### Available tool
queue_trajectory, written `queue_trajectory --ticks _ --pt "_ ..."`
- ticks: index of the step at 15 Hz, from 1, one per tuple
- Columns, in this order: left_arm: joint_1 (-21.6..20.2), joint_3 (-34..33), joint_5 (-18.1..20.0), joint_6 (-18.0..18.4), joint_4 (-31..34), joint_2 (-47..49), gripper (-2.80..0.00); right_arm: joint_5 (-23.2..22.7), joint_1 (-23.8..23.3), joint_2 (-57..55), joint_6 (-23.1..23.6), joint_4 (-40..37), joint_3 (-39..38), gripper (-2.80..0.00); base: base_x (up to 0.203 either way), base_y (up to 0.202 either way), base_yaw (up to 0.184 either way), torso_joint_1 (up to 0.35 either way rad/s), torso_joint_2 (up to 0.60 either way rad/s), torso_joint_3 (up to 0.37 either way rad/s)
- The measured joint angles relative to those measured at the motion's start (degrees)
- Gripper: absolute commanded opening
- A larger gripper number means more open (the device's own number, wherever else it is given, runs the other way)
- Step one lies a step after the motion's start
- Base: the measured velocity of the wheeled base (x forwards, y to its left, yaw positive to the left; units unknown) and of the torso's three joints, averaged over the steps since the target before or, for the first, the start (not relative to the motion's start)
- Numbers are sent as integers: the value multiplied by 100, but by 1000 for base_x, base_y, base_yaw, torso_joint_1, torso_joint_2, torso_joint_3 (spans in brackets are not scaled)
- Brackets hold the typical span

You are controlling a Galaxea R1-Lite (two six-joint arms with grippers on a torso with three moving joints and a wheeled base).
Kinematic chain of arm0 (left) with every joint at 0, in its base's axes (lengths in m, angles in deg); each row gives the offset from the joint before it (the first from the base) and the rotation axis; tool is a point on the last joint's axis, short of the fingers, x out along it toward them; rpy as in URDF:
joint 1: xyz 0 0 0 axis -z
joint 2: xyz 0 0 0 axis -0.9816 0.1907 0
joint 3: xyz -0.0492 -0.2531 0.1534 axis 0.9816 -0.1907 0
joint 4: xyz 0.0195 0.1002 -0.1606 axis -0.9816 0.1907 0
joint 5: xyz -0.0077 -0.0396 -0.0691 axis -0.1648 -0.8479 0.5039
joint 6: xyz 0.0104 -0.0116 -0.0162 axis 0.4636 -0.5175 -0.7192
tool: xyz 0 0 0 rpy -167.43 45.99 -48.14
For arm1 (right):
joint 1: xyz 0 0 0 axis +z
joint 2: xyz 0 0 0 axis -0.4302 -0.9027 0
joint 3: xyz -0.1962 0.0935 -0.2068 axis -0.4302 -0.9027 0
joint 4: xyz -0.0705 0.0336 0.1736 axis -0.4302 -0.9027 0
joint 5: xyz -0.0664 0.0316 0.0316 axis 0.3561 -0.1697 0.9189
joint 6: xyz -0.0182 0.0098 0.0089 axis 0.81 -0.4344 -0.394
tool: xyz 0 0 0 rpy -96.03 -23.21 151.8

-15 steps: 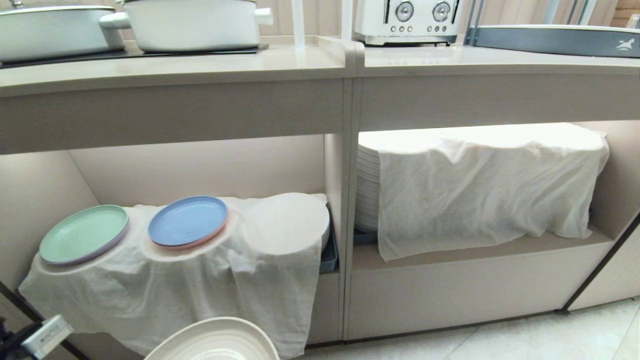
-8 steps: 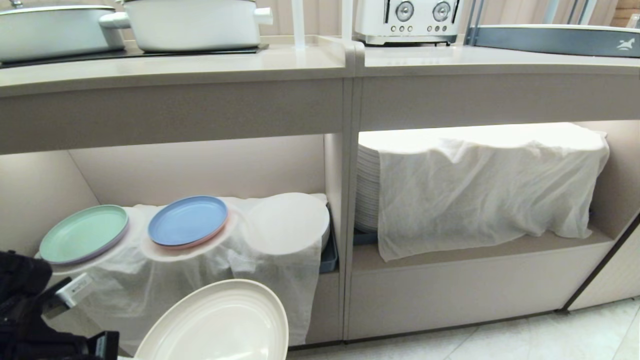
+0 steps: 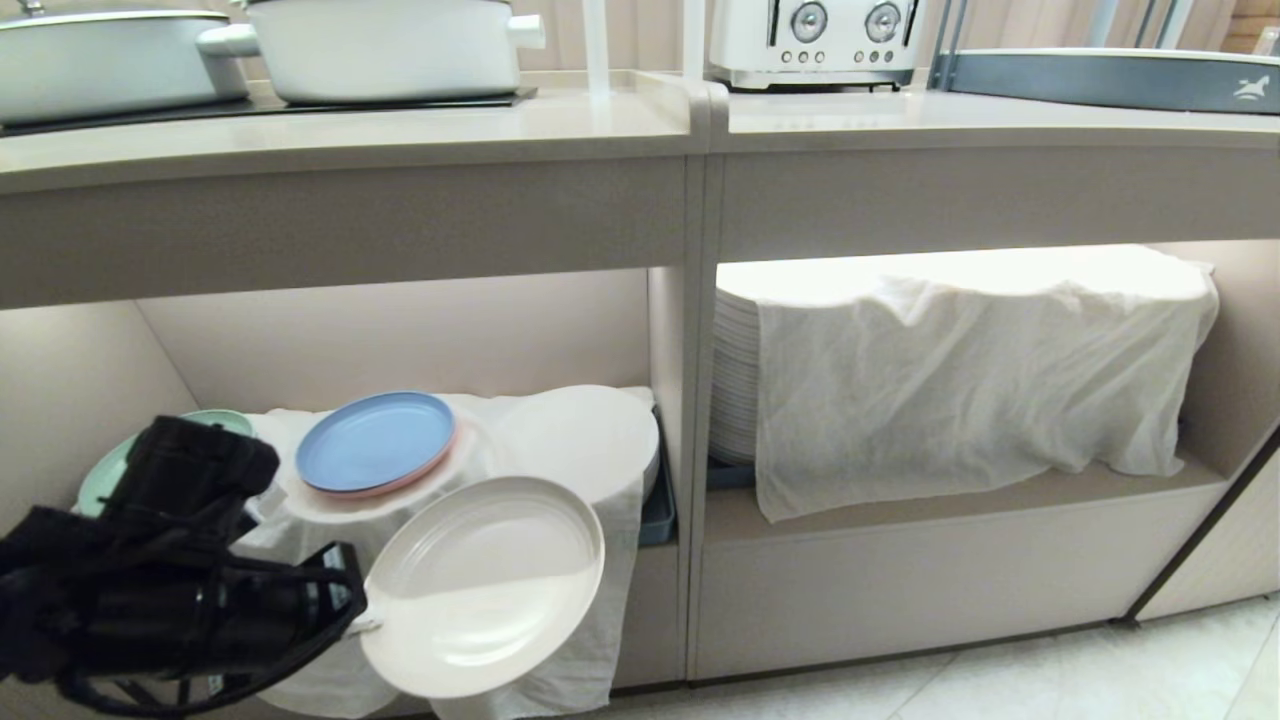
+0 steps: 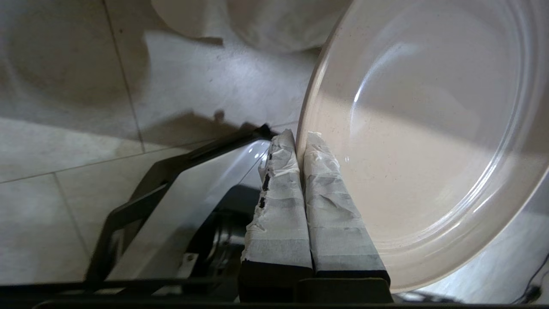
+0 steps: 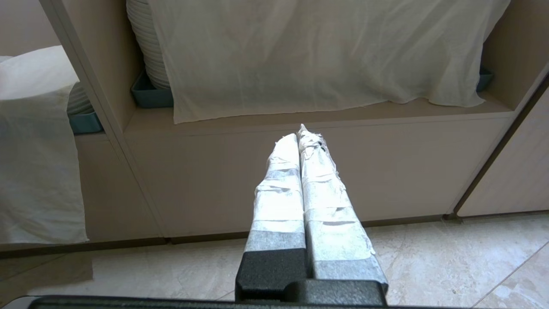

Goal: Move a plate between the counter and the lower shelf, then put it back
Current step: Put the plate in the cupboard

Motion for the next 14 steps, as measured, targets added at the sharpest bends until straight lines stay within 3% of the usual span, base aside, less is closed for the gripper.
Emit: queue_trajectory --ticks 3,5,10,14 --pt "351 804 -333 -955 -51 729 -280 1 0 0 0 0 0 -280 0 0 0 0 0 0" --pt "447 1151 -406 -1295 -57 1118 -280 2 0 0 0 0 0 -280 0 0 0 0 0 0" --pt "484 1723 -551 -1586 -57 1924 -280 0 0 0 0 1 0 -280 0 0 0 0 0 0" --pt "495 2145 -970 -1704 -97 2469 -280 0 0 0 -2 2 0 -280 0 0 0 0 0 0"
